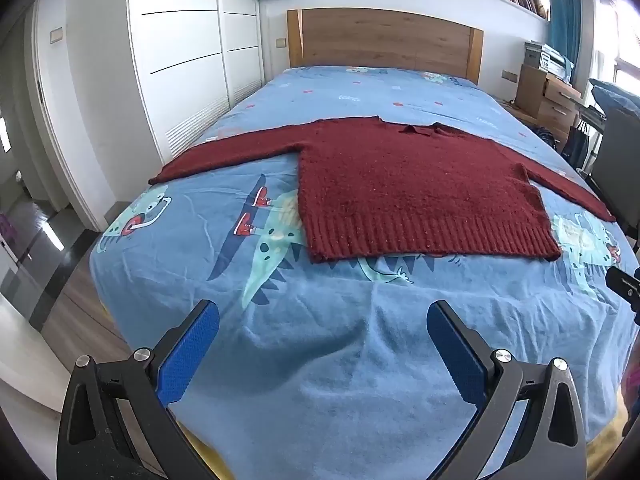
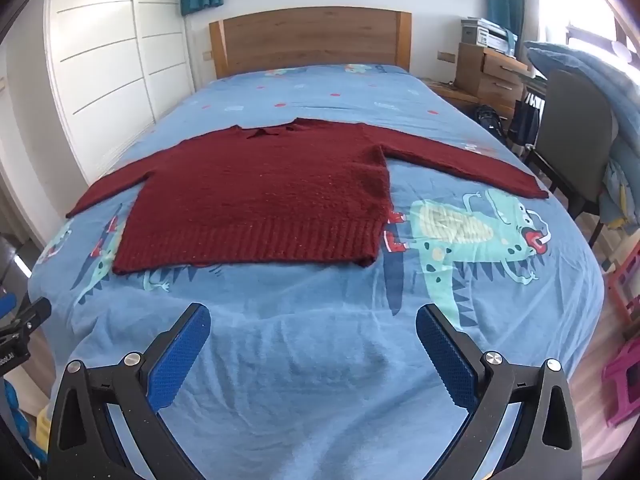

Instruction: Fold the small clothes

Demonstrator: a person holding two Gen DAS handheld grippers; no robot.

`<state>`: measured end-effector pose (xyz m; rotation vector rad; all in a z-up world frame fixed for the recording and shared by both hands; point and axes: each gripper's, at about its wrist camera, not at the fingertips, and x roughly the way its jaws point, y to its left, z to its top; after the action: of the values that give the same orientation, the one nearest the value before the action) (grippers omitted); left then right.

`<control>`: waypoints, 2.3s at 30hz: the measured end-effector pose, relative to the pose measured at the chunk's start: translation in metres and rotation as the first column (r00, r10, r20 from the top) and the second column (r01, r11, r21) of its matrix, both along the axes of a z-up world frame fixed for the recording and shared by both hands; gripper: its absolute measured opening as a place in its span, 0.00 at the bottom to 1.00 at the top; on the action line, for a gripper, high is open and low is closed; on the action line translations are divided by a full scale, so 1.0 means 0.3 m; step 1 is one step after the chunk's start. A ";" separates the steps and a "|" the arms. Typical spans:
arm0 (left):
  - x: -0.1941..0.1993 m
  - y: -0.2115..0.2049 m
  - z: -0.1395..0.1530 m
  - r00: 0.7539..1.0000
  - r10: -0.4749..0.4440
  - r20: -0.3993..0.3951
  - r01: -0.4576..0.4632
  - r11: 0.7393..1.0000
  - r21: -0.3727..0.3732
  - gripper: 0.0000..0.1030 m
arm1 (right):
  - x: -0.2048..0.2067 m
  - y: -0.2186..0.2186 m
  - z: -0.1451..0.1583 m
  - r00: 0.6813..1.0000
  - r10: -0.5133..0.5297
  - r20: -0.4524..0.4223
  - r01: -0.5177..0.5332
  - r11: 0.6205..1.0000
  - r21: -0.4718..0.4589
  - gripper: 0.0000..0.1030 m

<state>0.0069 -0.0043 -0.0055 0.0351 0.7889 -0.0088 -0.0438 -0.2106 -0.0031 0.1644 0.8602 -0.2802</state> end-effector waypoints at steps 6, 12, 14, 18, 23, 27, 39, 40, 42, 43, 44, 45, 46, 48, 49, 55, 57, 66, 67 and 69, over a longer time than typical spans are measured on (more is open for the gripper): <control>0.015 0.004 -0.006 0.999 -0.018 -0.027 0.017 1.000 -0.025 0.99 | 0.011 -0.010 -0.007 1.000 0.004 -0.006 -0.004 1.000 -0.006 1.00; 0.017 -0.007 0.015 0.998 -0.055 -0.007 0.055 0.998 -0.041 0.99 | 0.023 -0.018 -0.006 1.000 0.003 -0.006 -0.003 1.000 -0.010 1.00; 0.018 -0.009 0.020 0.998 -0.065 -0.006 0.065 0.997 -0.045 0.99 | 0.029 -0.024 -0.007 1.000 0.002 -0.007 -0.002 1.000 -0.008 1.00; 0.021 -0.013 0.024 0.998 -0.070 -0.005 0.070 0.996 -0.052 0.99 | 0.033 -0.026 -0.006 1.000 0.004 -0.006 -0.004 1.000 -0.009 1.00; 0.027 -0.019 0.020 0.996 -0.083 -0.023 0.081 0.995 -0.054 0.99 | 0.031 -0.024 -0.009 1.000 0.007 -0.004 -0.007 1.000 -0.006 1.00; 0.032 -0.016 0.011 0.996 -0.086 -0.039 0.083 0.994 -0.066 0.99 | 0.029 -0.016 -0.007 1.000 0.013 -0.001 -0.013 1.000 -0.009 1.00; 0.035 -0.002 0.003 0.997 -0.062 -0.046 0.059 0.996 -0.065 0.99 | 0.025 -0.015 -0.002 0.999 0.018 0.029 -0.018 1.000 0.015 1.00; 0.036 -0.001 0.000 0.997 -0.060 -0.049 0.056 0.996 -0.065 0.99 | 0.024 -0.015 0.001 0.999 0.020 0.034 -0.020 1.000 0.010 1.00; 0.037 -0.002 -0.004 0.997 -0.061 -0.052 0.057 0.996 -0.071 0.99 | 0.025 -0.017 0.003 0.999 0.021 0.042 -0.022 1.000 0.011 1.00; 0.037 -0.002 -0.005 0.997 -0.062 -0.051 0.058 0.996 -0.072 0.99 | 0.025 -0.018 0.003 0.999 0.022 0.045 -0.023 1.000 0.015 1.00; 0.038 -0.002 -0.004 0.997 -0.062 -0.050 0.058 0.996 -0.071 0.99 | 0.026 -0.021 0.002 0.999 0.021 0.046 -0.021 1.000 0.017 1.00; 0.038 -0.002 -0.003 0.997 -0.061 -0.048 0.057 0.996 -0.069 0.99 | 0.026 -0.025 0.000 0.999 0.018 0.047 -0.019 1.000 0.019 1.00; 0.038 -0.005 -0.002 0.997 -0.059 -0.045 0.056 0.996 -0.068 0.99 | 0.026 -0.026 -0.002 0.999 0.017 0.047 -0.018 1.000 0.019 1.00; 0.038 -0.006 -0.002 0.997 -0.059 -0.041 0.056 0.996 -0.070 0.99 | 0.027 -0.033 -0.009 0.999 0.012 0.042 -0.013 1.000 0.018 1.00; 0.040 -0.005 -0.002 0.998 -0.056 -0.039 0.054 0.996 -0.070 0.99 | 0.028 -0.035 -0.012 0.999 0.012 0.039 -0.013 1.000 0.020 1.00; 0.063 0.011 0.001 0.999 -0.007 -0.035 0.004 0.998 -0.068 0.99 | 0.051 -0.045 -0.012 0.999 0.028 0.026 -0.029 0.999 0.036 1.00; 0.071 0.020 0.004 0.999 0.004 -0.038 -0.007 0.997 -0.077 0.99 | 0.062 -0.047 -0.010 0.999 0.033 0.023 -0.034 0.999 0.040 1.00; 0.109 0.051 0.022 0.998 0.005 -0.056 -0.010 0.995 -0.100 0.99 | 0.103 -0.094 -0.030 1.000 -0.003 -0.023 0.005 0.995 0.096 1.00; 0.117 0.052 0.020 0.998 0.003 -0.066 -0.010 0.995 -0.099 0.99 | 0.108 -0.103 -0.031 1.000 -0.007 -0.027 0.010 0.995 0.098 1.00; 0.135 0.051 0.009 0.997 0.004 -0.081 -0.012 0.995 -0.101 0.99 | 0.121 -0.120 -0.037 0.999 -0.010 -0.037 0.013 0.995 0.101 1.00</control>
<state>0.0474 0.0109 -0.0027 -0.0650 0.8684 -0.0431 -0.0075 -0.2465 -0.0143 0.2598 0.9100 -0.2510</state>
